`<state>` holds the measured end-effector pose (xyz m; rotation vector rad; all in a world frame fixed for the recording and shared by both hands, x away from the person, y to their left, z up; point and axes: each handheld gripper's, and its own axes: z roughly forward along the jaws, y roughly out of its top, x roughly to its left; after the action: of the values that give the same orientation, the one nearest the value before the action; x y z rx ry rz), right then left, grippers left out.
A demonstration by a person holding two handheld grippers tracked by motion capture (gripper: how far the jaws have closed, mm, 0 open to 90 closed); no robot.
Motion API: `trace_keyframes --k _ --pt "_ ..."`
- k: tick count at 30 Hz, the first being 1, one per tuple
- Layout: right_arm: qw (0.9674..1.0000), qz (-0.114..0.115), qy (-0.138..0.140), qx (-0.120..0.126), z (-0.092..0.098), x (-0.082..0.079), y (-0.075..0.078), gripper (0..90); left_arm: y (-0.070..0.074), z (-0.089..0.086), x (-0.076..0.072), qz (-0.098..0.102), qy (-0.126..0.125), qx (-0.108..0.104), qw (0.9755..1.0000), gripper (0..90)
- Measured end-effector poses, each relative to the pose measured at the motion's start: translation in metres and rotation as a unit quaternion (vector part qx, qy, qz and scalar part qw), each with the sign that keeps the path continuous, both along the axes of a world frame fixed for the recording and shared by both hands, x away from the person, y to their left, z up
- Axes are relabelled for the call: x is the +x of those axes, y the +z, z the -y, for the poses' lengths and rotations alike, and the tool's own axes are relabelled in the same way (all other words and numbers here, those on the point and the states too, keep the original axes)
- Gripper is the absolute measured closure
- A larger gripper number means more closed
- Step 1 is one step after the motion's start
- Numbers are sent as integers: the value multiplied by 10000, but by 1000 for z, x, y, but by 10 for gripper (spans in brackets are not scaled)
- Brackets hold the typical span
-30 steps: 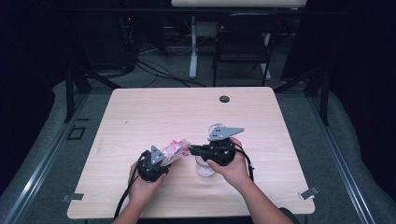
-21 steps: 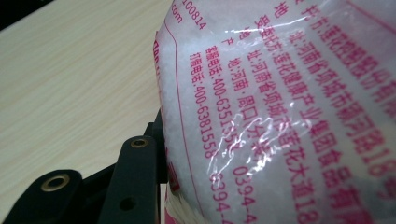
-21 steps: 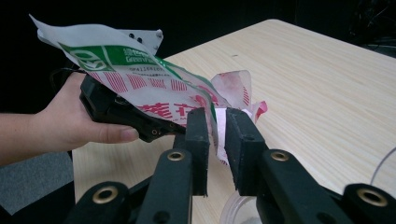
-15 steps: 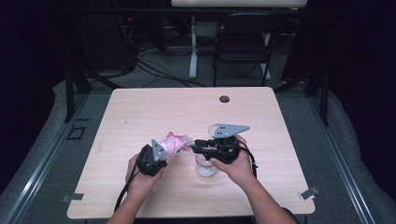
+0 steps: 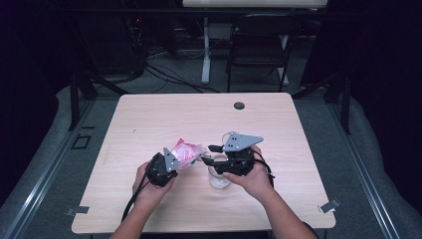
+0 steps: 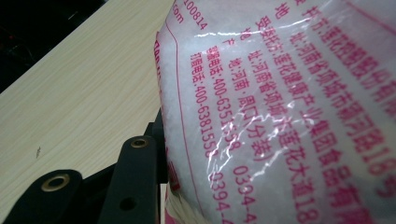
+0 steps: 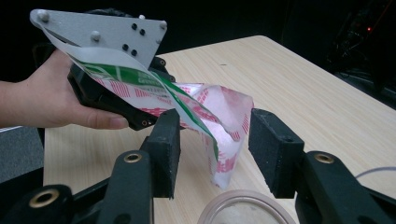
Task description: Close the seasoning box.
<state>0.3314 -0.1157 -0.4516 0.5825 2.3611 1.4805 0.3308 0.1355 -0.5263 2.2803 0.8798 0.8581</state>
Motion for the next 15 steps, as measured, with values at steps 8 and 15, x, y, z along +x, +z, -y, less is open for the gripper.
trace_keyframes --k 8,15 --pt "9998 85 147 -87 -4 -2 -1 537 -1 5 -1 -19 -119 -6 9999 616" --pt "9996 16 278 -106 -7 -2 -4 543 1 10 -3 44 -216 46 9997 616"
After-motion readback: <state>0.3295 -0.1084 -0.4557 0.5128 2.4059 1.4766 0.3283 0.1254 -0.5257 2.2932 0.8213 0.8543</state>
